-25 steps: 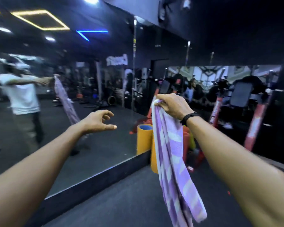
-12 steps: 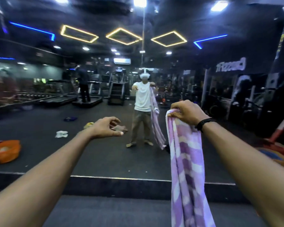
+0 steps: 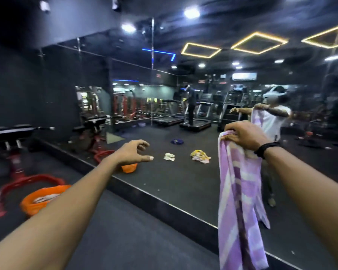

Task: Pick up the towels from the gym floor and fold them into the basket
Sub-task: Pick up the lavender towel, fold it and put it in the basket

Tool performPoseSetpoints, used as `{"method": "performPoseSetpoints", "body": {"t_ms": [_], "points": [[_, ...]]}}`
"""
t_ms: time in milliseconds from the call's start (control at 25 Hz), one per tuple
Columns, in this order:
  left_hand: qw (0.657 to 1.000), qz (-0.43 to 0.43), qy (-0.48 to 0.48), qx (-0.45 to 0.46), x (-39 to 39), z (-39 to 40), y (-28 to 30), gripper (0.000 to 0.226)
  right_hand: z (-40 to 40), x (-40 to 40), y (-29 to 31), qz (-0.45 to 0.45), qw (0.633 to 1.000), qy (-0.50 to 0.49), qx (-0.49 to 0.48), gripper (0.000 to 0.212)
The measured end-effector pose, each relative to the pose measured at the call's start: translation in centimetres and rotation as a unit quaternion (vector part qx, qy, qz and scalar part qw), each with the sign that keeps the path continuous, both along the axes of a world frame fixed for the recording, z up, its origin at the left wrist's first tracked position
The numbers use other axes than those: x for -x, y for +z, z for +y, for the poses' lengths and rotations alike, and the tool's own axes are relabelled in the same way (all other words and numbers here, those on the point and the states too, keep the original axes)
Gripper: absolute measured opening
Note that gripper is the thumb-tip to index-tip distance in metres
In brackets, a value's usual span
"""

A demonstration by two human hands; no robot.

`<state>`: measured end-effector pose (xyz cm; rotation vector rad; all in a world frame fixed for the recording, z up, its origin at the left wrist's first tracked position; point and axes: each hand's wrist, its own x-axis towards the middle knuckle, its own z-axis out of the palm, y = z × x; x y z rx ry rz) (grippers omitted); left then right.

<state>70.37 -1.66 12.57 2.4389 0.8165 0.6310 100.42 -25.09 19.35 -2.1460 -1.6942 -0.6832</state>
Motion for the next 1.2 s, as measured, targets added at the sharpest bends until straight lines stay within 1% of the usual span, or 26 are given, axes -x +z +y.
{"method": "performPoseSetpoints", "body": {"t_ms": [200,360,440,600,720,880,1040,1200], "points": [[0.995,0.012,0.098,0.004,8.4,10.2,-1.9,0.056,15.9,3.4,-0.7,-0.019,0.998,0.065,-0.009,0.023],[0.985,0.015,0.170,0.013,13.7,18.5,-3.0,0.055,29.8,5.6,-2.3,-0.009,0.992,0.127,0.006,0.022],[0.978,0.009,0.208,0.010,15.7,23.0,-3.3,0.056,37.1,6.6,-2.9,-0.003,0.986,0.169,0.000,0.020],[0.963,0.013,0.271,0.008,18.5,31.4,-3.0,0.053,50.7,8.2,-3.3,0.052,0.972,0.227,0.015,0.014],[0.949,-0.001,0.315,0.015,20.7,37.7,-2.9,0.053,60.3,10.1,-3.7,0.096,0.958,0.265,0.049,0.023],[0.935,0.005,0.353,0.029,23.1,44.7,-4.0,0.052,70.3,13.7,-5.0,0.132,0.939,0.308,0.074,0.025],[0.931,0.014,0.363,0.038,26.0,53.6,-5.3,0.046,81.0,17.6,-6.5,0.117,0.931,0.331,0.099,0.025],[0.930,0.002,0.367,0.015,29.2,63.3,-5.6,0.040,91.1,21.2,-7.4,0.107,0.928,0.346,0.081,0.023]]}}
